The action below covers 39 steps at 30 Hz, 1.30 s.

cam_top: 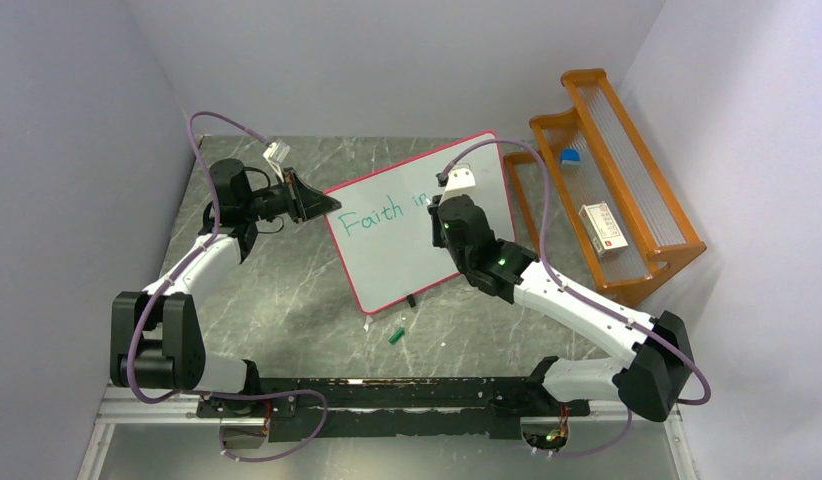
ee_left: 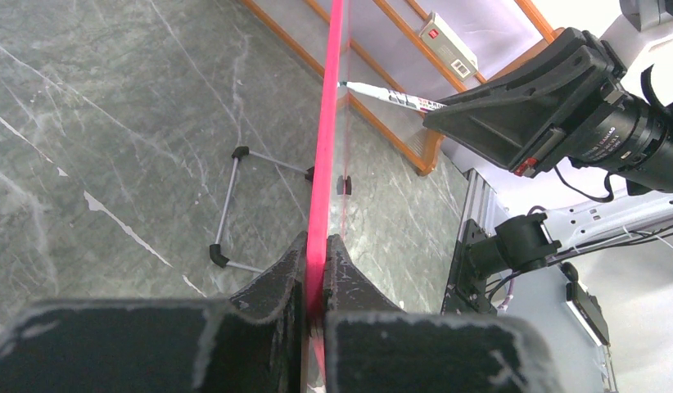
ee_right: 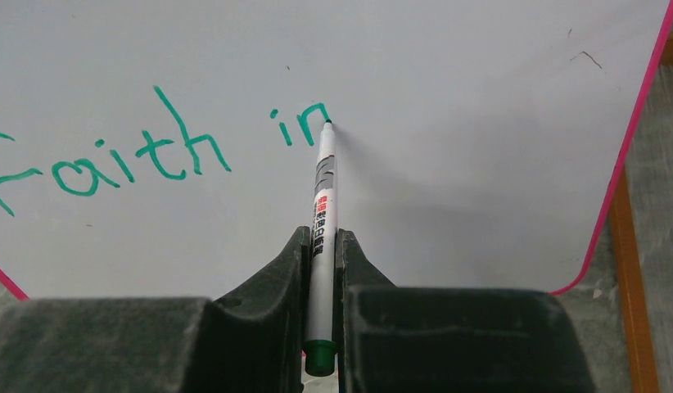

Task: Write a sentence on the whiteboard

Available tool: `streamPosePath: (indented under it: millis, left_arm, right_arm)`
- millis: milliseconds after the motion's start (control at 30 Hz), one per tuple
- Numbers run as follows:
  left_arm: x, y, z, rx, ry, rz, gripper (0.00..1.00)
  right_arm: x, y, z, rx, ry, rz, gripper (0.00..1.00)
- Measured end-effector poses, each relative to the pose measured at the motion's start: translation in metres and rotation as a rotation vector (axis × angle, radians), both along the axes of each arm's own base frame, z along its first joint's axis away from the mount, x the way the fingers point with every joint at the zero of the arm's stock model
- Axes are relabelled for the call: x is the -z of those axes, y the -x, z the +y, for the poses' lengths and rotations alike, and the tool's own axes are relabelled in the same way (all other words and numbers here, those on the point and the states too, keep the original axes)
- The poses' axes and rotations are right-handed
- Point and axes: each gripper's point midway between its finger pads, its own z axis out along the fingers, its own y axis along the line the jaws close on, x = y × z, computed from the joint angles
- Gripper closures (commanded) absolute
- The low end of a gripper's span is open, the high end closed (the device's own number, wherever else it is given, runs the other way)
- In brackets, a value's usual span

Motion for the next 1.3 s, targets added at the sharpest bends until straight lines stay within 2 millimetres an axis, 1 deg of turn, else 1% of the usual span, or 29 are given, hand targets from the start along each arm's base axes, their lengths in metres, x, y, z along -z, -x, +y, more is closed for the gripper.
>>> streamPosePath:
  millis: [533,967,1133,1300]
  left_arm:
    - [0.000,0.000,0.000,0.000,0.000,0.002,0.95]
    - [0.000,0.000,0.000,0.001,-0.004,0.000,0.95]
    - [0.000,0.000,0.000,0.002,-0.006,0.000,0.95]
    - [0.000,0.000,0.000,0.002,-0.007,0.000,0.95]
  right_arm:
    - [0.007,0.005,-0.004,0.004,0.005,0.022,1.00]
    - [0.007,0.006,-0.006,0.004,0.004,0.024,1.00]
    - [0.005,0.008,-0.008,0.002,0.005,0.016,1.00]
    - [-0.006,0.008,-0.015,0.010,0.009,-0.014,1.00]
